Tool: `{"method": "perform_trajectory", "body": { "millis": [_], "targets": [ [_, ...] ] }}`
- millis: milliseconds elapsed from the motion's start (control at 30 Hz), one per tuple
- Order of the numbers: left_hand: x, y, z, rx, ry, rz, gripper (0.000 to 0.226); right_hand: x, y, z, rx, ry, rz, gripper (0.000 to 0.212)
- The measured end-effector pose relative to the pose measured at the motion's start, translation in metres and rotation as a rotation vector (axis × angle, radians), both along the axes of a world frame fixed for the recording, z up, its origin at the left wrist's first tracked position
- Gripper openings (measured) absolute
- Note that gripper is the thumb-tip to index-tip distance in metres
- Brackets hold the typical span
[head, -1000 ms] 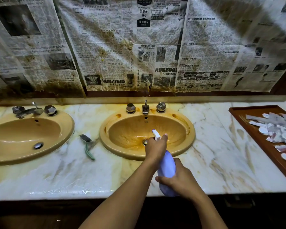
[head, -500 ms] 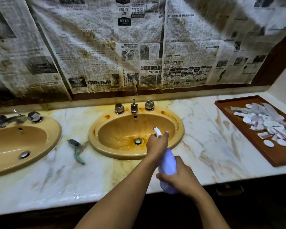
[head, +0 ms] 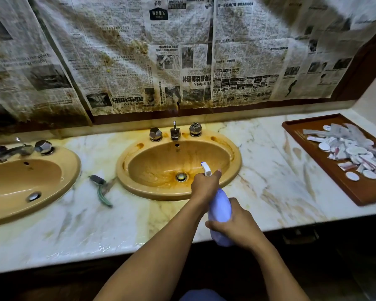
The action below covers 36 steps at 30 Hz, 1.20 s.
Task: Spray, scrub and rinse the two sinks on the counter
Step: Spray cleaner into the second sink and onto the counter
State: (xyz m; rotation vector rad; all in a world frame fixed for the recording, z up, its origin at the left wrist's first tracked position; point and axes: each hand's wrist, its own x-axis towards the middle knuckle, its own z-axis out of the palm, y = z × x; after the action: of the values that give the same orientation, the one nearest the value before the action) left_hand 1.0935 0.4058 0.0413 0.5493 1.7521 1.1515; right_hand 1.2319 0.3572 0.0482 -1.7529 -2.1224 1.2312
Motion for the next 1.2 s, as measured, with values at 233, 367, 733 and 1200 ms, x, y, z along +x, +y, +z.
{"method": "perform_trajectory", "body": {
  "millis": [233,367,733,1200],
  "targets": [
    [-0.001,-0.002,-0.001,-0.011,-0.029,0.000,0.029,-0.002,0.001,-0.001,-0.008,-0.005,0.004,0.068],
    [-0.005,-0.002,-0.002,-0.032,0.032,0.022,0.036,-0.004,-0.001,-0.002,-0.014,-0.015,0.013,0.071],
    [0.001,0.004,0.002,0.026,0.027,-0.003,0.040,-0.003,0.001,0.000,0.015,-0.028,-0.016,0.067],
    [0.014,0.020,0.005,-0.042,0.169,-0.002,0.042,0.011,0.009,0.002,-0.005,0.006,-0.041,0.070]
  ]
}}
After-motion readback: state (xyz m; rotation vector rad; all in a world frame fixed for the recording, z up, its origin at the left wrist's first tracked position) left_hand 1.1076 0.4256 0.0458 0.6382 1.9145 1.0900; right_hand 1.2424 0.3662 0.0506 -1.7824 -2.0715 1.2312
